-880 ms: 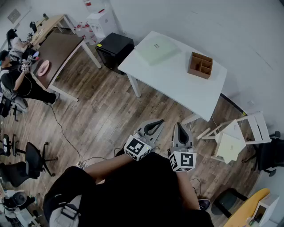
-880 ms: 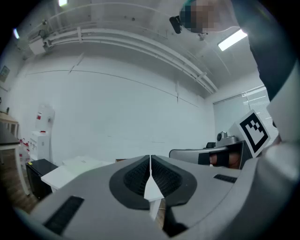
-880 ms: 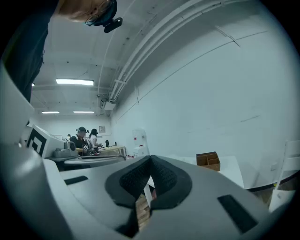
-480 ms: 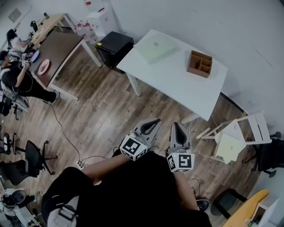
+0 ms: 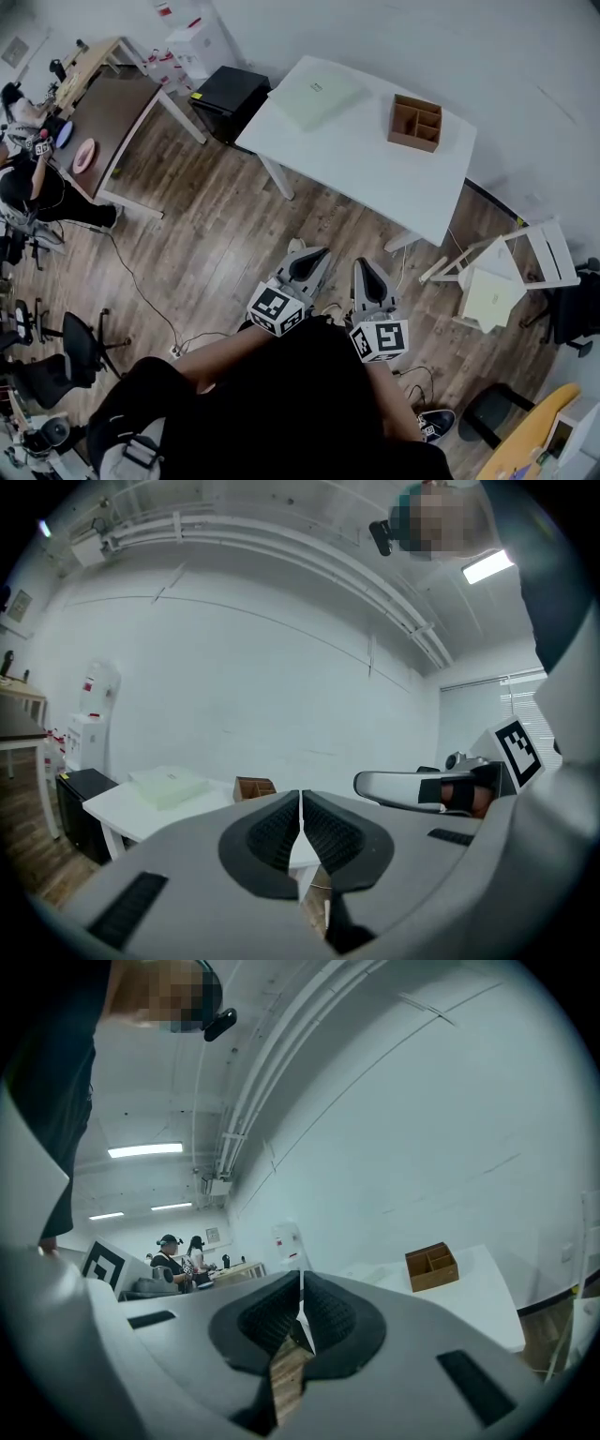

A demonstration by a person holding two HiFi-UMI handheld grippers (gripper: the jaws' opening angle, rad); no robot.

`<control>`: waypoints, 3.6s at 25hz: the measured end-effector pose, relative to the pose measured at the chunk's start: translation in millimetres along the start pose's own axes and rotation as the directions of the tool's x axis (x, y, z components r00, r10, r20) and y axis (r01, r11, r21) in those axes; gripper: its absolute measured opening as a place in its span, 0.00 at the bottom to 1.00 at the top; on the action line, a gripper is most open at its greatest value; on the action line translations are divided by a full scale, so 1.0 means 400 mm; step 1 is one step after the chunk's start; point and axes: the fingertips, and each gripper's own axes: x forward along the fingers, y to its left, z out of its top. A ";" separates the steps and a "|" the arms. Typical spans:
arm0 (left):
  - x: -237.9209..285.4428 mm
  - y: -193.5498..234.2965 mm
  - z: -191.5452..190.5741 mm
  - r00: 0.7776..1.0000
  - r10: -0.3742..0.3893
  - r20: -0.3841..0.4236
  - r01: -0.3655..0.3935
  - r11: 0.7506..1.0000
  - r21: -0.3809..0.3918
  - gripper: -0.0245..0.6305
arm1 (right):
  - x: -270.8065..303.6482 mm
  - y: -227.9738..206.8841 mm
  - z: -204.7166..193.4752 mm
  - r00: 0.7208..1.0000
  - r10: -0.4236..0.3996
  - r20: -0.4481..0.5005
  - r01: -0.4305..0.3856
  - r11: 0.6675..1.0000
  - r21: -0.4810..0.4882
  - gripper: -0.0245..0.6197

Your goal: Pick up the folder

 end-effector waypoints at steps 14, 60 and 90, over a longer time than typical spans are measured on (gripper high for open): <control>0.098 0.243 -0.026 0.999 0.029 -0.033 -0.034 0.988 -0.153 0.07 | 0.230 -0.002 -0.051 0.991 0.034 -0.128 -0.040 0.998 -0.047 0.09; 0.471 1.177 0.095 0.961 0.217 -0.170 -0.246 0.953 -0.177 0.07 | 1.298 -0.283 -0.056 0.952 0.101 -0.288 -0.094 0.995 0.035 0.09; 0.700 1.383 -0.148 0.869 0.280 -0.409 -0.412 0.867 -0.281 0.27 | 1.691 -0.836 -0.264 0.814 0.039 -0.580 -0.112 0.989 -0.091 0.23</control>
